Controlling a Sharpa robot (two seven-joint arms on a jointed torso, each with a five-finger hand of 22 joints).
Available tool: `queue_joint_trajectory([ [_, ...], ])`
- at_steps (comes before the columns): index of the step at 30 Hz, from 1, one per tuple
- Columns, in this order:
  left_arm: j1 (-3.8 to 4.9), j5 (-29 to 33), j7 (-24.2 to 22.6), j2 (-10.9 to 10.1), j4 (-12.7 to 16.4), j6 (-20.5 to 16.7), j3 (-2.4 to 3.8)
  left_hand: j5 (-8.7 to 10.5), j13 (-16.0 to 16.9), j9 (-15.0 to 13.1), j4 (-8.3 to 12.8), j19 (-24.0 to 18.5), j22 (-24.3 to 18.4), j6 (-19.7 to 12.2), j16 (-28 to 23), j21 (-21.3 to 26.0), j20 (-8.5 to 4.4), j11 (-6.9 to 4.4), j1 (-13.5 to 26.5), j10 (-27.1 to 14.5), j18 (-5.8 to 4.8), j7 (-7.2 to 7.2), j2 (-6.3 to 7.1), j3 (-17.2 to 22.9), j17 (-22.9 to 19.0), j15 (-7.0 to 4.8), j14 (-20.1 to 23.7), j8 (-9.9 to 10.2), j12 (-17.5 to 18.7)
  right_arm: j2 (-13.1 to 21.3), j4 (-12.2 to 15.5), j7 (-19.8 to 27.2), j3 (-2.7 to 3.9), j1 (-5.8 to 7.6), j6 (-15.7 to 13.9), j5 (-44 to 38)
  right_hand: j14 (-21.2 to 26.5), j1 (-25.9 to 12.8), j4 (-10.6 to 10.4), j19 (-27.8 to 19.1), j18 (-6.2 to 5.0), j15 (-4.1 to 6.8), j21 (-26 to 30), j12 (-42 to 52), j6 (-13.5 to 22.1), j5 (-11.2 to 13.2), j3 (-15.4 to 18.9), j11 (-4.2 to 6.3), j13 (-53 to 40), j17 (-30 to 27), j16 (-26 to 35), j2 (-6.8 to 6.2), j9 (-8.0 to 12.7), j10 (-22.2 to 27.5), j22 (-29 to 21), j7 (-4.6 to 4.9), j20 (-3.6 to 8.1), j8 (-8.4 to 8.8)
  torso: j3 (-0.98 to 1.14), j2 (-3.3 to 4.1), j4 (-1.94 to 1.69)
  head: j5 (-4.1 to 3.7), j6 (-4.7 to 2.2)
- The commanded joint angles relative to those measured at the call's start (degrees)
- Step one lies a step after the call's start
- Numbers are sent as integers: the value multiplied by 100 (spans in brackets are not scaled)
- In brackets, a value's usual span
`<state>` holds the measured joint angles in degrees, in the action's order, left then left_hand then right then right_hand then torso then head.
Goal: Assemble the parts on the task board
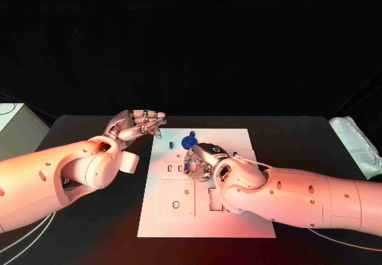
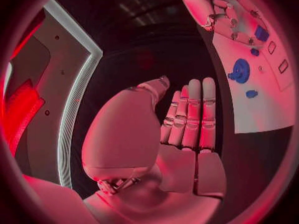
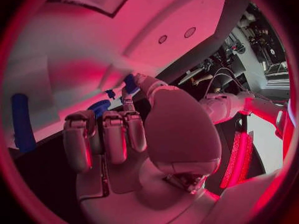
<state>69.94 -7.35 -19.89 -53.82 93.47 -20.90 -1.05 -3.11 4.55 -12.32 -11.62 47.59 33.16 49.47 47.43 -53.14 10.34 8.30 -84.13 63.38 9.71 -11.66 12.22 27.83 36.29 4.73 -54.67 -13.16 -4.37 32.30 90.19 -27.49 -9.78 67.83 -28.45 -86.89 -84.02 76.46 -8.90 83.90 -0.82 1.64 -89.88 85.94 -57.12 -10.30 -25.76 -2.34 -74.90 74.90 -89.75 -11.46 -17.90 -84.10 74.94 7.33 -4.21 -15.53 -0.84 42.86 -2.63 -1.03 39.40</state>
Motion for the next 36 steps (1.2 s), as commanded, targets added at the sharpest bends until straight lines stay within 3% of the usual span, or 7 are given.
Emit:
queue_joint_trajectory([
  [1,4,-23,-28,1,8,99,3,19,9,-5,-10,-31,5,11,20,-21,6,7,62,36,78,-30,14,20,-9,-6,5,1,-17,-7,-4,56,-8,-7,77,-78,-598,-82,1,610,82,-34,-12,-32,60,-10,28,-39,-1102,1510,-25,-18,7,-219,1506,6,-43,28,2,1,-2,0,1],
  [14,4,-23,-25,-8,6,98,3,19,9,-5,-10,-31,5,11,20,-21,6,7,62,36,78,-30,14,20,-9,-6,5,1,-17,-14,-8,121,-12,-7,119,-51,-598,-149,-9,610,82,-65,-12,-104,166,-12,48,-76,-1040,1510,-25,-90,36,-155,1506,47,-71,74,-1,0,2,4,10],
  [23,4,-24,-10,-13,-12,121,3,19,8,-6,-10,-37,14,5,33,-36,6,7,68,31,78,-29,19,24,-13,-6,6,4,-14,-17,-25,179,-20,-6,68,-5,-598,-224,-27,610,82,-143,-12,-439,443,-12,133,-164,-747,1510,-25,-224,122,137,1506,145,-142,228,0,-1,1,1,2],
  [29,4,-25,-3,-17,-20,125,3,19,8,-6,-10,-37,14,5,33,-36,6,7,68,31,78,-29,19,24,-13,-6,6,4,-14,-11,-19,207,-23,-6,-5,9,-598,-287,-78,610,82,-169,-12,-550,536,-6,312,-189,-649,1510,-25,-297,158,229,1506,167,-172,275,2,3,1,-2,2],
  [36,4,-28,8,-14,-27,127,3,19,8,-6,-10,-37,14,5,33,-36,6,7,68,31,78,-29,19,24,-13,-6,6,4,-14,40,62,260,-25,-6,-224,6,-598,-270,-180,610,82,-181,-12,-609,580,-19,632,-201,-593,1510,-25,-277,191,275,1506,176,-190,291,6,6,-3,-7,-2],
])
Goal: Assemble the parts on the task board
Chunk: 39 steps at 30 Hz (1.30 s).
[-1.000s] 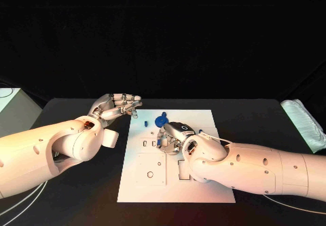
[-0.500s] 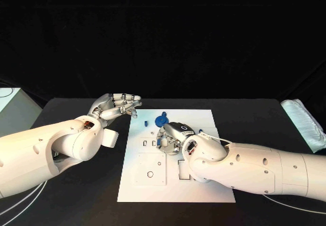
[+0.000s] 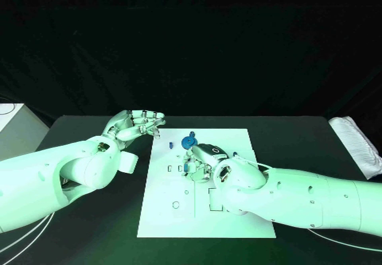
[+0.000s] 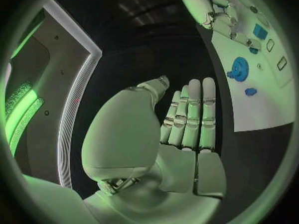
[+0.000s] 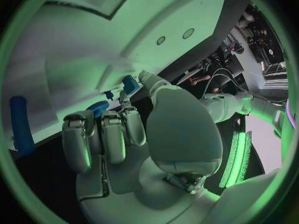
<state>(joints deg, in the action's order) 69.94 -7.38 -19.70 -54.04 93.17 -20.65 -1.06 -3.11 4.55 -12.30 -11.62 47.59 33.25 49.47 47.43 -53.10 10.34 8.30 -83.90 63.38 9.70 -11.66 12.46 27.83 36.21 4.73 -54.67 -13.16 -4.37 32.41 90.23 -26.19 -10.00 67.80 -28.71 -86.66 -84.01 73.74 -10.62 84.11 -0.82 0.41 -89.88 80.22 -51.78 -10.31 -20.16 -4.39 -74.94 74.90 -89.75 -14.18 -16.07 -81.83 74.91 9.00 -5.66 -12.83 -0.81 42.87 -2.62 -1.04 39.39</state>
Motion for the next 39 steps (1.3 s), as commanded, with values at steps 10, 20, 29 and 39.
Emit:
queue_joint_trajectory([
  [10,5,-485,694,-3,-74,237,3,-4,583,-134,-344,366,253,245,1074,-573,-191,-272,535,679,93,173,-108,-174,492,-257,-732,-218,-978,534,428,1533,71,72,-782,1182,-570,467,-356,589,82,-93,-12,-132,139,-43,800,-36,-487,1400,22,264,102,148,1509,55,-79,89,5,-51,7,12,7],
  [20,67,-2030,2420,89,-256,731,7,10,3155,-1055,-497,1779,2338,185,3462,-2147,-379,-476,1089,-245,-260,380,-224,-430,3765,-448,-2638,-1385,-4479,1288,633,2364,161,487,-721,3818,-562,525,-373,589,82,-88,-12,-185,89,-37,785,-29,-438,1371,35,297,92,208,1509,46,-76,42,46,-154,-4,16,41],
  [29,322,-3577,4084,655,-552,1754,-1,13,4314,-1854,-523,2240,2936,46,3821,-2507,-488,-597,1689,217,-378,525,-299,-610,4423,-557,-3037,-2105,-5652,1870,698,2322,177,887,-587,4519,-563,498,-407,589,82,-85,-12,-188,71,-30,797,-25,-433,1375,33,305,86,215,1509,41,-74,16,66,-234,-18,40,82],
  [39,592,-4615,4837,1348,-1066,2912,-161,14,4355,-2335,-529,2242,2951,-77,3797,-2513,-518,-631,2081,136,-381,571,-444,-830,4389,-590,-3013,-2404,-5729,2009,663,2146,177,965,-526,4436,-560,479,-428,589,82,-83,-12,-195,71,-28,807,-23,-425,1365,38,308,85,224,1509,39,-72,8,99,-269,-26,54,126],
])
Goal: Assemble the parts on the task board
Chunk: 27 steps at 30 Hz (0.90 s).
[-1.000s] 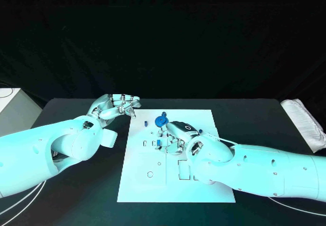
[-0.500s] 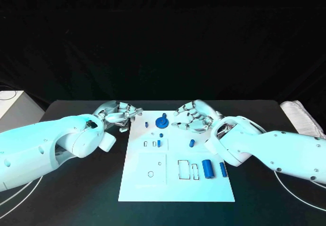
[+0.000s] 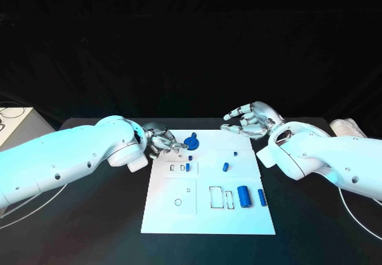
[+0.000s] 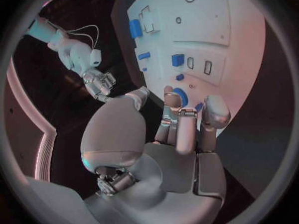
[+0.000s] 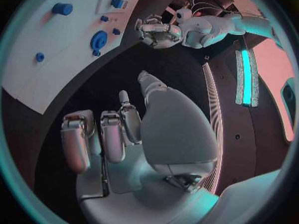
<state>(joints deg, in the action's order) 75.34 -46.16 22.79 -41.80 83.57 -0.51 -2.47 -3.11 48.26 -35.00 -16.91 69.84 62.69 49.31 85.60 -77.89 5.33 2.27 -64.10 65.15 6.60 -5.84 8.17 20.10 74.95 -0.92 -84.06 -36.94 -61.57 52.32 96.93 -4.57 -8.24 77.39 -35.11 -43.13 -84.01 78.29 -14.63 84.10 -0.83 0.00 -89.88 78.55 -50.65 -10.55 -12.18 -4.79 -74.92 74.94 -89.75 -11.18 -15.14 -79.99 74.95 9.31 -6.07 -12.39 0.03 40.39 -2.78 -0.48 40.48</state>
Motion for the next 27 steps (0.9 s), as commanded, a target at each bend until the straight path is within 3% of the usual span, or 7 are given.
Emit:
queue_joint_trajectory([
  [1,89,-815,627,218,-190,1019,-49,14,-46,-95,2,6,-6,-88,-37,-27,-17,-24,130,-74,-69,-15,-21,-77,483,-22,-55,-33,12,24,-16,-35,1,10,118,68,-560,24,-28,590,83,-42,-12,-28,-42,-4,9,16,-428,1361,38,7,-8,40,1505,8,-31,-36,18,-25,-18,-2,27],
  [4,170,-978,691,405,-372,1235,-105,15,-70,-159,3,-16,-29,-141,-54,-13,-13,-14,184,-123,-65,-26,-31,-123,454,-14,-34,-47,26,35,-38,-72,0,15,129,32,-559,17,-35,590,83,-41,-12,-24,-38,-3,14,16,-430,1359,39,6,-7,37,1505,8,-31,-37,25,-29,-24,-13,34],
  [7,289,-1146,748,607,-570,1456,-231,15,-90,-234,0,-55,-71,-176,-67,12,-5,-4,273,-172,-57,-34,-56,-187,432,-4,-16,-70,36,31,-73,-111,0,19,142,-44,-557,8,-46,590,83,-41,-12,-22,-35,-3,21,17,-431,1350,43,5,-7,36,1505,7,-30,-40,36,-38,-22,-49,52],
  [11,361,-1192,782,810,-719,1581,-323,15,-110,-286,2,-73,-89,-190,-76,25,1,0,326,-209,-54,-36,-58,-243,418,1,-3,-90,47,12,-110,-143,0,21,147,-112,-557,-1,-56,590,83,-40,-12,-23,-33,-3,28,17,-430,1350,43,4,-7,38,1505,7,-30,-43,28,-17,-10,-48,33],
  [18,394,-1147,792,1000,-885,1617,-370,14,-101,-298,2,-74,-88,-190,-74,26,2,0,333,-207,-54,-35,-64,-251,423,2,-5,-96,40,-31,-151,-181,0,22,151,-187,-558,-6,-62,590,83,-40,-12,-5,-33,-2,31,17,-446,1353,42,4,-7,22,1505,6,-29,-45,25,-14,-9,-58,28],
  [23,397,-1050,781,1071,-932,1569,-440,14,-101,-298,2,-74,-88,-190,-74,26,2,0,333,-207,-54,-35,-64,-251,423,2,-5,-96,40,-63,-168,-205,0,23,145,-218,-557,-13,-72,590,83,-39,-12,-4,-35,-3,35,18,-446,1349,44,8,-8,21,1505,5,-28,-49,27,-8,-8,-65,29],
  [27,392,-973,772,1142,-964,1516,-511,14,-89,-309,4,-64,-72,-190,-66,20,3,-1,334,-203,-58,-34,-76,-254,440,2,-13,-102,30,-93,-186,-222,0,23,144,-231,-557,-13,-72,590,83,-39,-12,-4,-35,-3,35,18,-446,1349,44,8,-8,21,1505,5,-28,-49,9,2,-2,-85,36],
])
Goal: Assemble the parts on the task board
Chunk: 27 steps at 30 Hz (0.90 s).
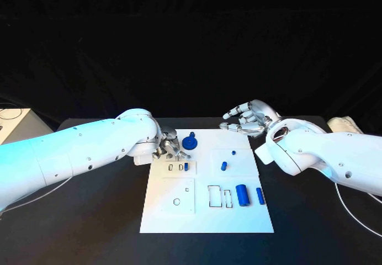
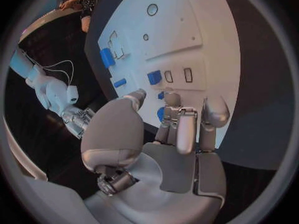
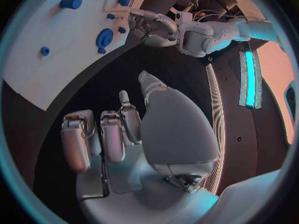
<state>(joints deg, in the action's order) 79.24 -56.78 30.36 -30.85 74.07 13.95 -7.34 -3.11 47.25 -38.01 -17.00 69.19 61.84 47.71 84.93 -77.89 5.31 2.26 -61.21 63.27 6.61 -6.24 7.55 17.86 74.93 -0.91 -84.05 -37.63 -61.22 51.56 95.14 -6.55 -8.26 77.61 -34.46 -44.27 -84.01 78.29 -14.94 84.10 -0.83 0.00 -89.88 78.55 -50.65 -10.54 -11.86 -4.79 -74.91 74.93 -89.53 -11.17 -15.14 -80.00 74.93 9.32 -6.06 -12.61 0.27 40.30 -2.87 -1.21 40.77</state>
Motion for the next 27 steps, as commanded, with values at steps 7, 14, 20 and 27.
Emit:
queue_joint_trajectory([
  [7,-27,216,-9,129,-63,-79,-142,13,18,-23,14,2,15,-30,4,19,7,-1,43,-14,-59,8,-31,-32,448,1,-17,-41,-12,-65,-28,-33,1,0,73,-149,-557,-13,-40,590,83,-40,-12,-4,-35,-3,3,18,-447,1350,22,8,-8,22,1507,4,-29,-27,-16,18,16,-19,13],
  [14,-53,304,-30,151,-58,-216,-179,11,37,-53,16,2,19,-32,13,17,9,-4,27,-8,-59,13,-65,-29,465,0,-25,-57,-31,-111,-64,-44,0,-1,73,-192,-556,-20,-55,590,83,-38,-12,-10,-36,-5,7,20,-439,1347,24,16,-9,28,1507,3,-28,-33,-11,11,-1,-44,34],
  [20,-58,353,-38,142,-49,-206,-185,11,62,-101,25,15,41,-37,27,6,10,-12,-31,3,-63,21,-86,-22,489,-5,-37,-80,-60,-136,-83,-51,-2,-2,84,-212,-558,-23,-65,590,83,-37,-12,-3,-36,-6,6,21,-446,1355,20,26,-9,21,1507,2,-27,-38,-10,12,4,-47,39],
  [27,-60,404,-44,156,-40,-98,-188,10,51,-179,30,7,43,-68,30,4,10,-17,-193,-23,-62,26,-108,17,492,-9,-34,-95,-67,-177,-123,-55,-5,-8,101,-218,-557,-22,-67,590,83,-37,-12,0,-36,-7,5,21,-447,1351,22,29,-9,20,1507,1,-27,-40,-5,13,11,-40,49],
])
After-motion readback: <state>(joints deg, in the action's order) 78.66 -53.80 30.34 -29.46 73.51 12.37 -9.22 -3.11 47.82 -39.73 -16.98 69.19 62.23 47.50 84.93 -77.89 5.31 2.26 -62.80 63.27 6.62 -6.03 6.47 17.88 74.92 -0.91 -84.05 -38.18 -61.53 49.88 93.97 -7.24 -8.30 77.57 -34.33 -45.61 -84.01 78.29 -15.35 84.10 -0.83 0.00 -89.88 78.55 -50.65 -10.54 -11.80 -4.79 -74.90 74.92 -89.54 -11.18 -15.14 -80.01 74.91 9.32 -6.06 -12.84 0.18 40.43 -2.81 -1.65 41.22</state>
